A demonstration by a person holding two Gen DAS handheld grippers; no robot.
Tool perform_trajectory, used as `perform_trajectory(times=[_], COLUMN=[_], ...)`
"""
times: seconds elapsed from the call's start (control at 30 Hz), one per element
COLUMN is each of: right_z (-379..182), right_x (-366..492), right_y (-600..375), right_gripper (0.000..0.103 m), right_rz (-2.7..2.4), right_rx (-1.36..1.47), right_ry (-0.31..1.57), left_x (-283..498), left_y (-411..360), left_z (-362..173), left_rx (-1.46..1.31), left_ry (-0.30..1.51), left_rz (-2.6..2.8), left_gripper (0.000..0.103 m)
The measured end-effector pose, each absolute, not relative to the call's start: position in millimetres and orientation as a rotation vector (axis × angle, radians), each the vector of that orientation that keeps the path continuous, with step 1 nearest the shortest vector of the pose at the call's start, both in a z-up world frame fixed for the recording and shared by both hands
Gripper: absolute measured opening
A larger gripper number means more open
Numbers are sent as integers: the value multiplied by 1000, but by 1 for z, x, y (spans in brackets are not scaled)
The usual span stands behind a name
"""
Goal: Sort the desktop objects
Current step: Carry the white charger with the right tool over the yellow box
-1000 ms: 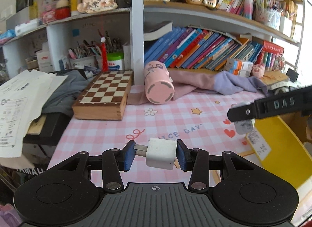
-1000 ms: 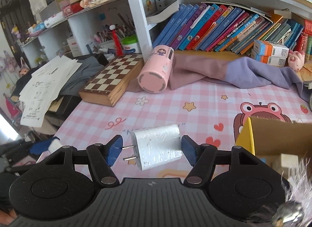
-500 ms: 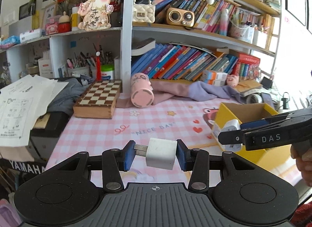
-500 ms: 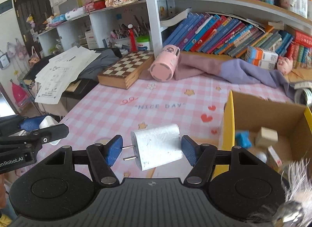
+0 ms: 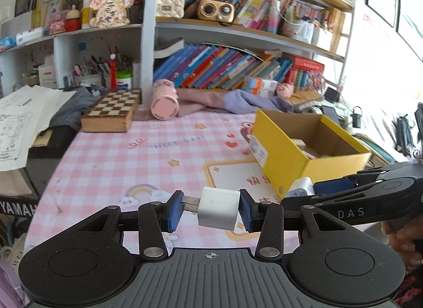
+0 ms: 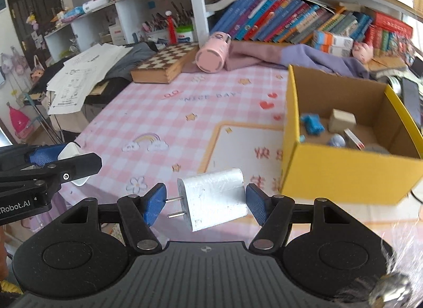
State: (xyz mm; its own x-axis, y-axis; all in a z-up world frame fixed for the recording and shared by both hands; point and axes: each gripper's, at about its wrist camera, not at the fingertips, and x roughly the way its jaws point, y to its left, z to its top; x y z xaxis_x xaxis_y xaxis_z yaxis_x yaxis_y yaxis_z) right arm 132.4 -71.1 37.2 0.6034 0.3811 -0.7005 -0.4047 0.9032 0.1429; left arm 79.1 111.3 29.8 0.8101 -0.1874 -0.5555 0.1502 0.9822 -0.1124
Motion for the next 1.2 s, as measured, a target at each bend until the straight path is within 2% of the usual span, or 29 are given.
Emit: perform_trajectory(times=[1.2], right_z=[38], right_x=[94], right_y=[-184], right_gripper=[64], right_rz=[86], right_rx=[115], right_ry=[821], left_x=[109], left_y=[1], left_z=[30], left_rx=[53], left_ry=[591], left_rz=[-576], left_gripper=[43])
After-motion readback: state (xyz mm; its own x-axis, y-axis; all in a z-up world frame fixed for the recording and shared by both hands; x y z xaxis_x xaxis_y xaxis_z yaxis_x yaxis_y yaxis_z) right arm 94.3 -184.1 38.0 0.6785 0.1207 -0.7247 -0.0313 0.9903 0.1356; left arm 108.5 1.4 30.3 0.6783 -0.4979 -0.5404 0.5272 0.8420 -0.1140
